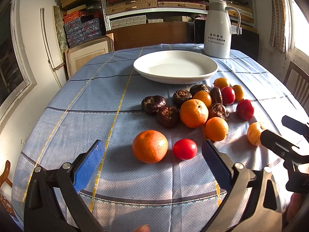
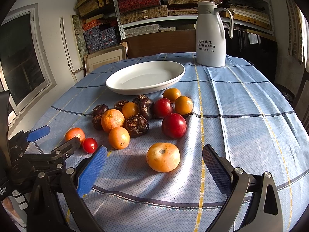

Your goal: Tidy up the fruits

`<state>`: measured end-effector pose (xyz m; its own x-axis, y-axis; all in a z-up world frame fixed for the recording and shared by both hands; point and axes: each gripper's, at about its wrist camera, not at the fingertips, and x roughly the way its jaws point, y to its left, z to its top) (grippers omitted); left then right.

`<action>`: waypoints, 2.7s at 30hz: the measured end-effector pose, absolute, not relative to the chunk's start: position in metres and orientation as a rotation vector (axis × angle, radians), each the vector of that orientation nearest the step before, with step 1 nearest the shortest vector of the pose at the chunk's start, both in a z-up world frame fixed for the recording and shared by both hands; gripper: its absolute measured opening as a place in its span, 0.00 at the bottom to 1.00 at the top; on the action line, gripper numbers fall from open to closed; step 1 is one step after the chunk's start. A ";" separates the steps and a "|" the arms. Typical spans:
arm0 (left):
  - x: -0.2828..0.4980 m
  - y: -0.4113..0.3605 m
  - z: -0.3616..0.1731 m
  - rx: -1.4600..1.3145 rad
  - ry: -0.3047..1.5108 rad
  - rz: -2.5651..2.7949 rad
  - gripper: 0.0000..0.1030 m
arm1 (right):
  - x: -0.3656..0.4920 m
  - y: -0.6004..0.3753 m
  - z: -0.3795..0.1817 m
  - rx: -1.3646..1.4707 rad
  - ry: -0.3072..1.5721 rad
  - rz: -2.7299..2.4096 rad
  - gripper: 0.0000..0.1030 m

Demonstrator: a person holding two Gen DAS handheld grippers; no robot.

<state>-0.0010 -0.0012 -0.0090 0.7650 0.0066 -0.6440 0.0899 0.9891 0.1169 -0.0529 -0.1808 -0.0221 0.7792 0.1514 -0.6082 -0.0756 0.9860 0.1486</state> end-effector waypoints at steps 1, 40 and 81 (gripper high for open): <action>-0.001 -0.002 -0.011 0.146 0.708 -0.051 0.96 | -0.053 -0.179 -0.023 0.118 0.675 0.128 0.96; 0.049 0.015 -0.036 0.218 0.937 -0.332 0.43 | -0.044 -0.145 -0.044 0.035 0.907 0.273 0.41; 0.233 0.016 -0.005 -0.120 0.759 -0.261 0.89 | 0.132 -0.186 -0.004 0.364 0.682 0.229 0.77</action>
<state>0.2326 0.0163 -0.0045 0.6954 -0.2761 -0.6635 0.1902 0.9610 -0.2005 0.1324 -0.1861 -0.0043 0.7549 0.3229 -0.5708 -0.0877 0.9123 0.4000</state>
